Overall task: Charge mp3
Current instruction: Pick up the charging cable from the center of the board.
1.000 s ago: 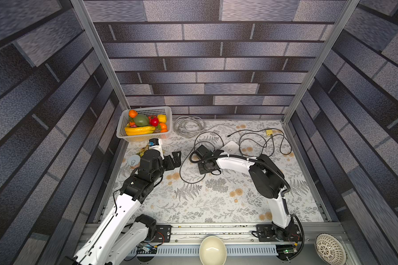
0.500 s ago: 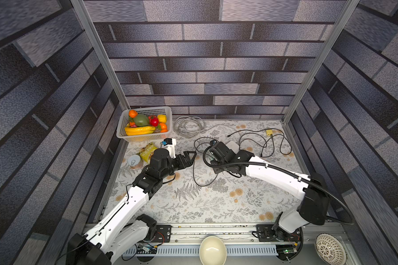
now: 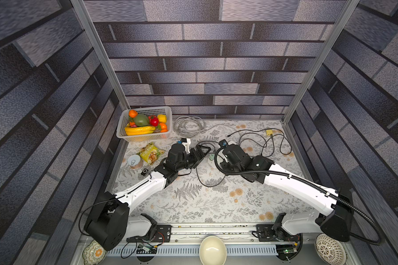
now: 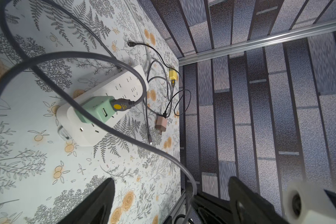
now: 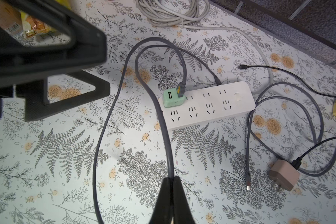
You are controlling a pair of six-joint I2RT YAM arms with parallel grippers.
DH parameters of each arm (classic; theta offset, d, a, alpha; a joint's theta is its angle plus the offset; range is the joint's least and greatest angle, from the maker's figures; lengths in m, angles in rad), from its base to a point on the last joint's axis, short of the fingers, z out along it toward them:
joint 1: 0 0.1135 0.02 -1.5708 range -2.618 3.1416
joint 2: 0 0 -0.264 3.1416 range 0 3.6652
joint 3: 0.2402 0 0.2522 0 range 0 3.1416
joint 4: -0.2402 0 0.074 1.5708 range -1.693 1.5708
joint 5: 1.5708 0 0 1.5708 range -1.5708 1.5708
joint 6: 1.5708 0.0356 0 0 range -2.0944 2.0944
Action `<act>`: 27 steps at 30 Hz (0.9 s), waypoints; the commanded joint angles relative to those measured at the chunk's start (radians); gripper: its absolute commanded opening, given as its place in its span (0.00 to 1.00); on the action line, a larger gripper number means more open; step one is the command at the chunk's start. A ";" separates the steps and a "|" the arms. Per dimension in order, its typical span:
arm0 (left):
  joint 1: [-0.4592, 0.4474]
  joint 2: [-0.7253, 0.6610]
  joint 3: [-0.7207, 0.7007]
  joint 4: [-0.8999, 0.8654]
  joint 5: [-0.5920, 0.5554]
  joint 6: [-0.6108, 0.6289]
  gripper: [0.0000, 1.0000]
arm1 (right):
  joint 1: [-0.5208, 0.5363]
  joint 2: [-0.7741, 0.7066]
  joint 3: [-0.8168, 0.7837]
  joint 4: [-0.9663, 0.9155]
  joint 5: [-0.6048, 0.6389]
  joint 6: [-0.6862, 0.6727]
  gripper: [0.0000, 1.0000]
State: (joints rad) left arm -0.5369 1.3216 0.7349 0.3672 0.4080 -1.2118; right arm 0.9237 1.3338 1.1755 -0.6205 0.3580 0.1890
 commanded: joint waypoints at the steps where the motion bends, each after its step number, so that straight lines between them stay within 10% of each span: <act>1: 0.003 0.080 0.023 0.146 0.016 -0.161 0.92 | 0.010 -0.046 -0.025 0.048 -0.022 -0.031 0.00; 19: 0.006 0.286 0.053 0.290 -0.024 -0.302 0.78 | 0.041 -0.216 -0.151 0.086 -0.119 -0.010 0.00; 27: 0.022 0.297 0.039 0.349 -0.056 -0.304 0.39 | 0.041 -0.360 -0.217 0.071 -0.130 0.030 0.00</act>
State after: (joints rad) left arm -0.5278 1.6394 0.7639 0.6529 0.3771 -1.5291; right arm 0.9539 1.0000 0.9813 -0.5491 0.2268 0.1925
